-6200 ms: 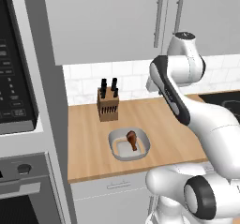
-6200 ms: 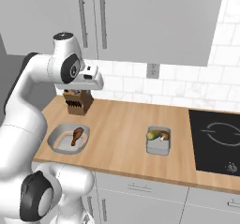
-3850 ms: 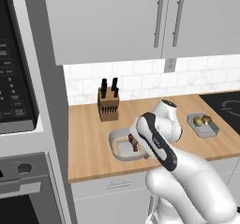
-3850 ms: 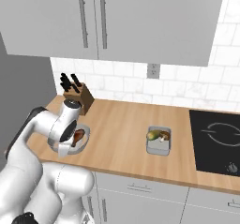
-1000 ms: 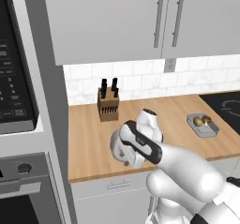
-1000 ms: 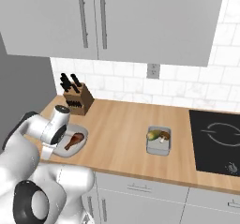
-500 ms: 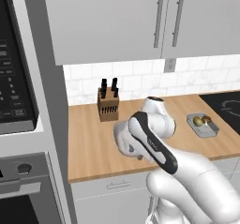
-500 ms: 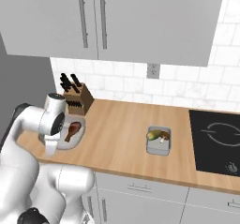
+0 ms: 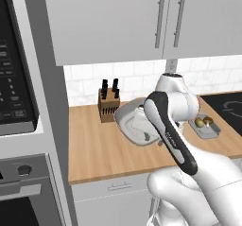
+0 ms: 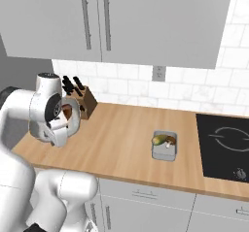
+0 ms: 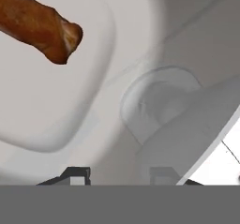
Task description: Take the meat container that has the chicken drumstick and place it on the second highest rack of the freezer. Then take the vegetable container that has the mushroom and cucumber and place it on the highest rack of the freezer.
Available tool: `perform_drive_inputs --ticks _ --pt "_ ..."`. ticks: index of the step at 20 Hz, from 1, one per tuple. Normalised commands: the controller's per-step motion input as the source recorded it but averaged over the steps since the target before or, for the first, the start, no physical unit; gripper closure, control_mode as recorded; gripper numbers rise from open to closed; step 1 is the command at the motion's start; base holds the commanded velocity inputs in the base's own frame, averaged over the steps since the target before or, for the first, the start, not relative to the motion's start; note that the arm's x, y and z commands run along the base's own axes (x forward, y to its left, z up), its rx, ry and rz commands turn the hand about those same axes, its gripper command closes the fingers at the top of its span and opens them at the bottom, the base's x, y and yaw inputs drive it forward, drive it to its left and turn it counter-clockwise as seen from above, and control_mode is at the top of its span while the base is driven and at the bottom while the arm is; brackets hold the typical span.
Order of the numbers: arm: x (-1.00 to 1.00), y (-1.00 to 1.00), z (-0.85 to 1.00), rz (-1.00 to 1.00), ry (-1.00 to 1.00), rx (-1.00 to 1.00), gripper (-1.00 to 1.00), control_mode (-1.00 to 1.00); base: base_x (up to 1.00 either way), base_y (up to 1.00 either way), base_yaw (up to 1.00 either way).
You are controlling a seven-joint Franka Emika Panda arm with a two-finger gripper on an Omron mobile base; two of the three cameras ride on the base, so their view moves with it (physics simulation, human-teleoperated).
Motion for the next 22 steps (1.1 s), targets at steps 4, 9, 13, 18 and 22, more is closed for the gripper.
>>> perform_drive_inputs --ticks 4,9,13,18,22 --pt "-0.54 -0.44 1.0 0.21 -0.06 0.13 1.0 -1.0 0.0 0.0 0.0" --pt "-0.67 -0.39 1.0 0.02 -0.04 0.13 1.0 -1.0 0.0 0.0 0.0" --pt "-0.64 -0.06 0.92 0.01 -0.01 0.16 1.0 -1.0 0.0 0.0 0.0" --pt "-0.57 -0.02 0.84 0.14 0.0 0.07 1.0 -1.0 0.0 0.0 0.0" --pt "-0.15 -0.12 0.47 0.14 0.0 0.07 1.0 -1.0 0.0 0.0 0.0"
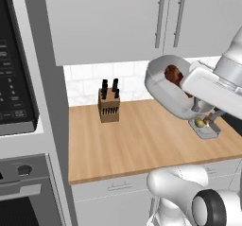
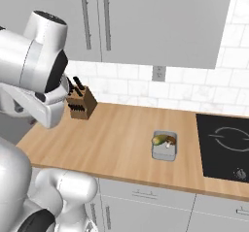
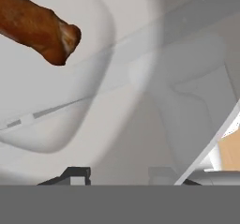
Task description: Take the meat container that has the chicken drumstick and place it on the second highest rack of the freezer. Then take the vegetable container that has the mushroom and cucumber and place it on the highest rack of the freezer.
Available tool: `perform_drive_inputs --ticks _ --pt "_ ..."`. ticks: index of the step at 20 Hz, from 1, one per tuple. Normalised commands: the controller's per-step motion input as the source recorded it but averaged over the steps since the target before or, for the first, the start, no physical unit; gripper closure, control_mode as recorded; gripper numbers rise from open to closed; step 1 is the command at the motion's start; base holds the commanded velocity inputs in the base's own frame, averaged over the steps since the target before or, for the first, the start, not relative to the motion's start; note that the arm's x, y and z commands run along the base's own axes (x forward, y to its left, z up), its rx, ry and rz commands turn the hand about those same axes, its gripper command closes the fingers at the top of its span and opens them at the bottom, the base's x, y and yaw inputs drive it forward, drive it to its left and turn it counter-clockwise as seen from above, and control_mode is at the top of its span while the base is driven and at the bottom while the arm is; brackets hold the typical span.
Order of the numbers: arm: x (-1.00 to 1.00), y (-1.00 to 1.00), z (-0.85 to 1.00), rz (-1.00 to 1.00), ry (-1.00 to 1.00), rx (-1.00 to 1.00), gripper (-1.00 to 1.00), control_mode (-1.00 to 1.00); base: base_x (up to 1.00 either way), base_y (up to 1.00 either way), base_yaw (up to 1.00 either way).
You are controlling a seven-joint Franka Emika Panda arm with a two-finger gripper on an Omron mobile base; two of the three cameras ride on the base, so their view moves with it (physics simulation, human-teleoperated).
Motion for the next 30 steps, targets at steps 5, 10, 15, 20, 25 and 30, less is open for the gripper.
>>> perform_drive_inputs --ticks 5,10,15,20,25,30 --pt "0.0 -0.01 0.01 0.0 0.0 0.02 1.0 -1.0 0.0 0.0 0.0" --pt "0.0 0.0 0.0 0.0 0.0 0.0 1.0 1.0 -0.12 0.0 0.0" --pt "0.0 0.0 0.0 0.0 0.0 0.0 1.0 1.0 -0.65 0.0 0.0" --pt "0.0 0.0 0.0 0.0 0.0 0.0 1.0 1.0 -0.59 0.0 0.04" --pt "0.0 0.0 0.0 0.0 0.0 0.0 1.0 1.0 0.0 -0.02 0.61" --pt "0.0 0.0 0.0 0.0 0.0 0.0 1.0 1.0 -0.17 -0.14 0.8"
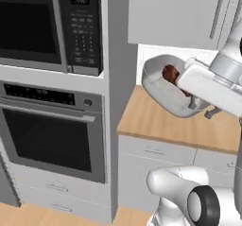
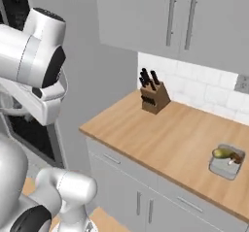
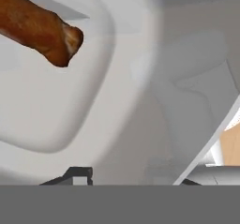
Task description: Take the meat container that has the chicken drumstick and place it on the second highest rack of the freezer. Then take the vegetable container that has the mushroom and cucumber and place it on the highest rack of the freezer.
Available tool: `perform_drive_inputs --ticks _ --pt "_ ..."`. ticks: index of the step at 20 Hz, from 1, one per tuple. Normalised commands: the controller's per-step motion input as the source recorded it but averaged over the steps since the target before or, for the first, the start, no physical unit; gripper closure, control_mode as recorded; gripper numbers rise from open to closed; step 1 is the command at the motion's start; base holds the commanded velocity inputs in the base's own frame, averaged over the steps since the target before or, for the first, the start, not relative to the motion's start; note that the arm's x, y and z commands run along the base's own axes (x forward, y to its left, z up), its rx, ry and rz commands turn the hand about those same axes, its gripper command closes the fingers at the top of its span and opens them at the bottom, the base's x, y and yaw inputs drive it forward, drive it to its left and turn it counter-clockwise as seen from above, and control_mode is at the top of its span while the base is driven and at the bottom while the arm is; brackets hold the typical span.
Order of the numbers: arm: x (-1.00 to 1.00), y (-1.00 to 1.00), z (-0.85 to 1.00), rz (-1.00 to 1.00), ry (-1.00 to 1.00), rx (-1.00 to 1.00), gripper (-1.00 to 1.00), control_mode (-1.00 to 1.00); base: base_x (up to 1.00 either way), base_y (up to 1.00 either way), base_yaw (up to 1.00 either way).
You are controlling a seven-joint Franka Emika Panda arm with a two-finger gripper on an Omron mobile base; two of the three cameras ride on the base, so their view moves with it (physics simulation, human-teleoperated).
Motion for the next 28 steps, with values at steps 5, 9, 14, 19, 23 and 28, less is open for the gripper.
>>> perform_drive_inputs --ticks 5,9,14,19,23,28 --pt "0.0 0.0 0.0 0.0 0.0 0.0 1.0 1.0 -0.33 -0.03 0.8" --pt "0.0 0.0 0.0 0.0 0.0 0.0 1.0 1.0 -0.01 0.11 0.71" --pt "0.0 0.0 0.0 0.0 0.0 0.0 1.0 1.0 -0.04 0.42 0.62" --pt "0.0 0.0 0.0 0.0 0.0 0.0 1.0 1.0 0.04 0.44 0.4" --pt "0.0 0.0 0.0 0.0 0.0 0.0 1.0 1.0 0.31 0.62 0.23" --pt "0.0 0.0 0.0 0.0 0.0 0.0 1.0 1.0 0.7 0.67 0.03"
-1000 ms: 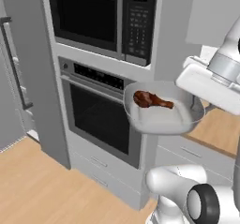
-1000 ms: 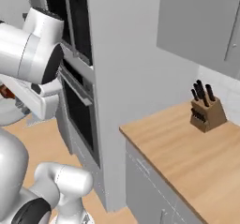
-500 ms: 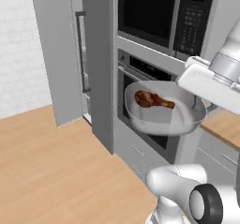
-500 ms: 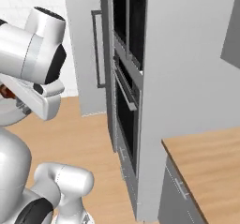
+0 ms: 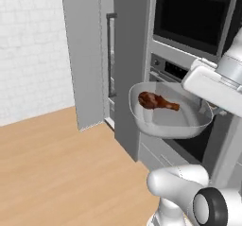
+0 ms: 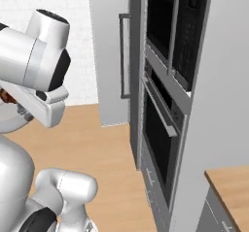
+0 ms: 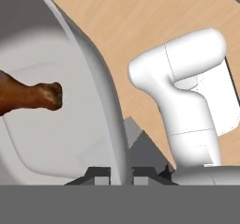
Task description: Take the meat container that has the chicken drumstick and place it on the second highest rack of the freezer. Then take the vegetable container that has the mushroom and cucumber and place it on the highest rack of the freezer.
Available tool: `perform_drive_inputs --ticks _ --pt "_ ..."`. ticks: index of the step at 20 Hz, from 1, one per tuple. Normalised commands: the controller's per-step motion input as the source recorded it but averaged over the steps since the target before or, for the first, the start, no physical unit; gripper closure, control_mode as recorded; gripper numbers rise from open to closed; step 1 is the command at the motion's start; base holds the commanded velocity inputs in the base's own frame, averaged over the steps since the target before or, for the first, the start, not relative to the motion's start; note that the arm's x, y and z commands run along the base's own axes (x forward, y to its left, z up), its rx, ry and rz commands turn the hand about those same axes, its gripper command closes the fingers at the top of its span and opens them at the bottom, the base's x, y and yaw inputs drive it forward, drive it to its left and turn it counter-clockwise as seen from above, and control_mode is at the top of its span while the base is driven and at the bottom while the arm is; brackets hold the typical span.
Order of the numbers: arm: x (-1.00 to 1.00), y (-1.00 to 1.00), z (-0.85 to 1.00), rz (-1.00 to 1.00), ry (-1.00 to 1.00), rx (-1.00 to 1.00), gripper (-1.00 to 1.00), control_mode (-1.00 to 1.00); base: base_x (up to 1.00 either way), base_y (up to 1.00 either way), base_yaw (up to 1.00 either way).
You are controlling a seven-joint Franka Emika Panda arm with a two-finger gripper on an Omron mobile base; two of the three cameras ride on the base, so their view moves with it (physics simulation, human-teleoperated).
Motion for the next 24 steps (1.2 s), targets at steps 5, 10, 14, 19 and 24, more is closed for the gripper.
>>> perform_drive_inputs --ticks 5,10,14,19,24 --pt "0.0 0.0 0.0 0.0 0.0 0.0 1.0 1.0 0.95 0.75 0.0" --pt "0.0 0.0 0.0 0.0 0.0 0.0 1.0 1.0 1.0 0.79 0.0" --pt "0.0 0.0 0.0 0.0 0.0 0.0 1.0 1.0 1.0 0.68 -0.04" --pt "0.0 0.0 0.0 0.0 0.0 0.0 1.0 1.0 0.97 0.65 -0.2" --pt "0.0 0.0 0.0 0.0 0.0 0.0 1.0 1.0 0.96 0.68 -0.26"
